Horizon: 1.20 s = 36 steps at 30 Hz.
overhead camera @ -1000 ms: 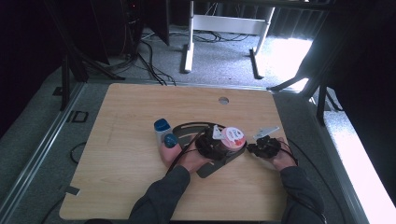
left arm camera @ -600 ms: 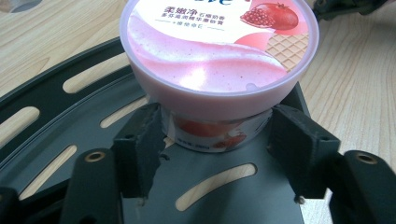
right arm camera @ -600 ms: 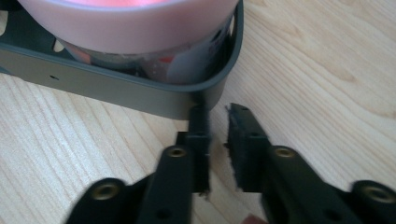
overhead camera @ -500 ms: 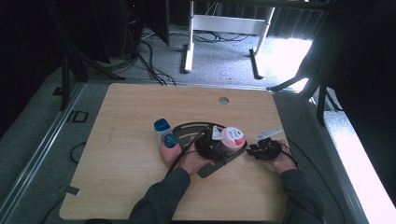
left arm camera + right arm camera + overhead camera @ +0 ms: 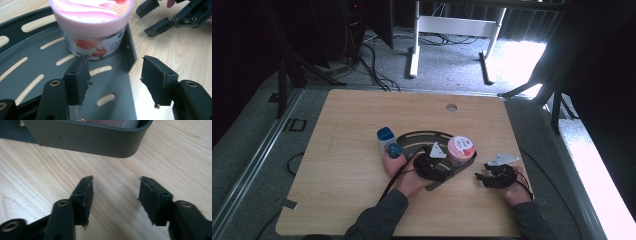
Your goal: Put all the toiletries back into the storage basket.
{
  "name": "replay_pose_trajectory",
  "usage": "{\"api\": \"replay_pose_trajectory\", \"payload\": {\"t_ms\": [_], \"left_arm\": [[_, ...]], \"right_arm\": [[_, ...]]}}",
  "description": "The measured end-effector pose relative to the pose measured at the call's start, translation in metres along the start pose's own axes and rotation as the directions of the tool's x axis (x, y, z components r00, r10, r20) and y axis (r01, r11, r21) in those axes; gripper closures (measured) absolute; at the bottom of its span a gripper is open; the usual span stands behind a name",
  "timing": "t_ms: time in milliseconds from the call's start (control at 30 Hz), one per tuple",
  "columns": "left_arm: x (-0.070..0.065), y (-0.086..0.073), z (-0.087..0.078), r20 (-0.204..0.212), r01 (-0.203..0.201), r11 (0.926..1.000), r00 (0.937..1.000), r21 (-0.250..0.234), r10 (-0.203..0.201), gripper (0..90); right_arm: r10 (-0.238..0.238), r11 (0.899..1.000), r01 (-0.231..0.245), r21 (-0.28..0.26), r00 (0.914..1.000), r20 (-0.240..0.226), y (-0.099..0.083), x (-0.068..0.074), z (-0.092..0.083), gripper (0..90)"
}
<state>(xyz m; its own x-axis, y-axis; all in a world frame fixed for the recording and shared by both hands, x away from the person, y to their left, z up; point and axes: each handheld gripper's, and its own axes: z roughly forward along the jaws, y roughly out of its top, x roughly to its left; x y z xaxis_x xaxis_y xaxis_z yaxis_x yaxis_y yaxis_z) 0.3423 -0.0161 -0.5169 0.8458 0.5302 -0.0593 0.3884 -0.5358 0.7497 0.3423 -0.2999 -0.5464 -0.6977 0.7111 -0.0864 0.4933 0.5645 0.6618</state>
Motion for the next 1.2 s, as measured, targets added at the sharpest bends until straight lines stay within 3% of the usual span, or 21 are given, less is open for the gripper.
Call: {"api": "replay_pose_trajectory", "payload": {"t_ms": [133,267,567,1000,1200], "left_arm": [[-0.005,-0.006,-0.007,-0.016,-0.019,0.9998,0.9997,0.006,0.019,40.9],[-0.004,-0.012,-0.013,-0.021,-0.008,0.9999,0.9997,0.01,0.008,42.0],[-0.009,-0.019,-0.028,-0.017,-0.013,0.9999,0.9998,-0.001,0.013,43.0],[-0.014,-0.019,-0.063,-0.051,-0.06,0.9976,0.997,-0.033,0.059,45.2],[-0.014,-0.015,-0.072,-0.053,-0.042,0.9982,0.9978,-0.041,0.04,45.3]], "right_arm": [[0.036,0.999,-0.036,-0.012,0.9993,0.01,-0.004,0.001,-0.001,39.3],[0.041,0.999,-0.041,-0.015,0.9985,0.035,-0.004,0.004,-0.001,37.2],[0.111,0.993,-0.111,-0.048,0.9939,0.0,-0.01,0.001,0.001,36.0],[0.139,0.989,-0.138,-0.056,0.9901,0.019,-0.012,0.002,0.001,31.5],[0.142,0.988,-0.141,-0.062,0.9896,0.021,-0.012,0.002,0.001,30.4]]}}
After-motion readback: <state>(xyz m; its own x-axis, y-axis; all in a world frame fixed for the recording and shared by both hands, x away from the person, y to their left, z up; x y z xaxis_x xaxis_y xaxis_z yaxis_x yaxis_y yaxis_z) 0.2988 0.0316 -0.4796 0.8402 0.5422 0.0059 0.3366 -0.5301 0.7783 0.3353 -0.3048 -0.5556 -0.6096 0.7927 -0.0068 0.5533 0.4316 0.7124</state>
